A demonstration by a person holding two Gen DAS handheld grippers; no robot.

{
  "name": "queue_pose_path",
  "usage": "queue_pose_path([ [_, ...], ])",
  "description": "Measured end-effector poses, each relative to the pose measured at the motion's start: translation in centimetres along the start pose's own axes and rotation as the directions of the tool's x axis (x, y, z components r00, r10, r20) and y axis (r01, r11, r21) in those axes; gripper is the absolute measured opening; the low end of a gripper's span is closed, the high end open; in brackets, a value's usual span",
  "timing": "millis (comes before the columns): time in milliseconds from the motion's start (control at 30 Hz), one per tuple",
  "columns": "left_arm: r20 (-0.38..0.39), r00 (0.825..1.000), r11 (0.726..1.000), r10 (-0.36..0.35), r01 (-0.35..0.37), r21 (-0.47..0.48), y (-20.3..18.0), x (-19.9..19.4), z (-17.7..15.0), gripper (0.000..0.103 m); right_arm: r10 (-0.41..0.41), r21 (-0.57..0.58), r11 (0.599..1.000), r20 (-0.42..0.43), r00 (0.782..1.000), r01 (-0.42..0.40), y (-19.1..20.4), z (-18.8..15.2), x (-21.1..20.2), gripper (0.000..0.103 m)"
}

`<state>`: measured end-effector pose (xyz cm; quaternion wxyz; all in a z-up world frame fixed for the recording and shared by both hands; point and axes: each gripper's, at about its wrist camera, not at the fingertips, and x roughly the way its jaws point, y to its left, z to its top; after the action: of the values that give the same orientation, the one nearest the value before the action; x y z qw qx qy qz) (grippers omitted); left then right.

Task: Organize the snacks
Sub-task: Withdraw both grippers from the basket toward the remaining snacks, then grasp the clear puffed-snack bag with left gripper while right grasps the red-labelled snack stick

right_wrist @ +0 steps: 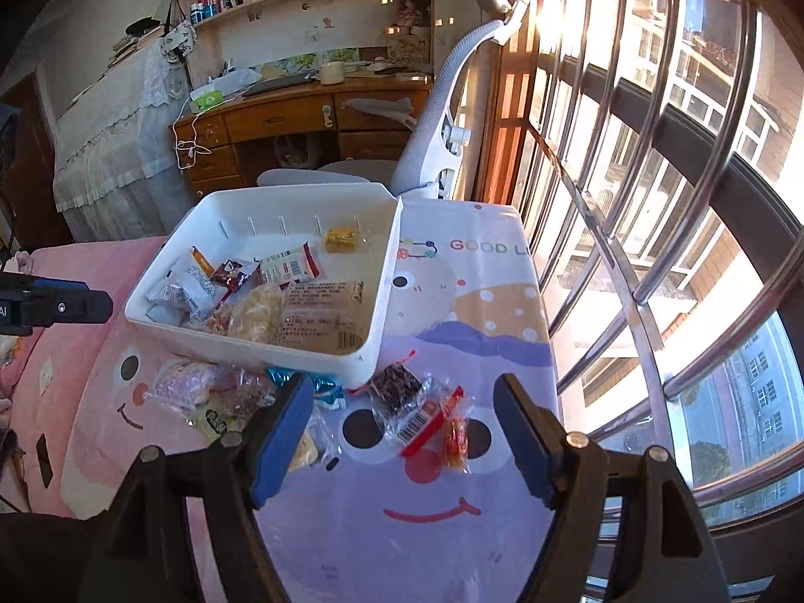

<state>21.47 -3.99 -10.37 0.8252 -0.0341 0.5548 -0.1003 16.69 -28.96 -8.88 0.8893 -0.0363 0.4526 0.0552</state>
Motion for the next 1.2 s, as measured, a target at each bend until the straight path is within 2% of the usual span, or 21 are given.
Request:
queue_pose_path([
  [367, -0.024, 0.999, 0.999, 0.033, -0.032, 0.042, -3.1, 1.5, -3.9, 0.065, 0.060, 0.080, 0.996, -0.133, 0.989, -0.049, -2.5, -3.2, 1.9, 0.076],
  [533, -0.021, 0.999, 0.996, 0.049, -0.047, 0.075, -3.7, 2.7, -4.6, 0.066, 0.093, 0.166, 0.984, -0.196, 0.976, -0.060, -3.6, -3.9, 3.5, 0.076],
  [667, -0.023, 0.998, 0.989, 0.056, -0.052, 0.137, -4.4, 4.1, -5.0, 0.066, 0.121, 0.239, 0.969, -0.245, 0.962, -0.062, -4.7, -4.2, 4.7, 0.076],
  [833, -0.018, 0.998, 0.966, 0.052, -0.046, 0.253, -5.8, 6.2, -5.2, 0.066, 0.135, 0.313, 0.949, -0.299, 0.945, -0.036, -6.0, -4.5, 6.3, 0.076],
  [1033, -0.015, 0.998, 0.912, 0.053, -0.043, 0.407, -7.8, 8.9, -4.9, 0.066, 0.141, 0.369, 0.929, -0.351, 0.925, -0.002, -7.0, -4.6, 8.6, 0.076],
  [1200, -0.040, 0.998, 0.885, 0.048, -0.024, 0.465, -8.3, 11.1, -4.2, 0.066, 0.158, 0.403, 0.915, -0.382, 0.911, 0.010, -7.3, -4.5, 10.5, 0.076],
])
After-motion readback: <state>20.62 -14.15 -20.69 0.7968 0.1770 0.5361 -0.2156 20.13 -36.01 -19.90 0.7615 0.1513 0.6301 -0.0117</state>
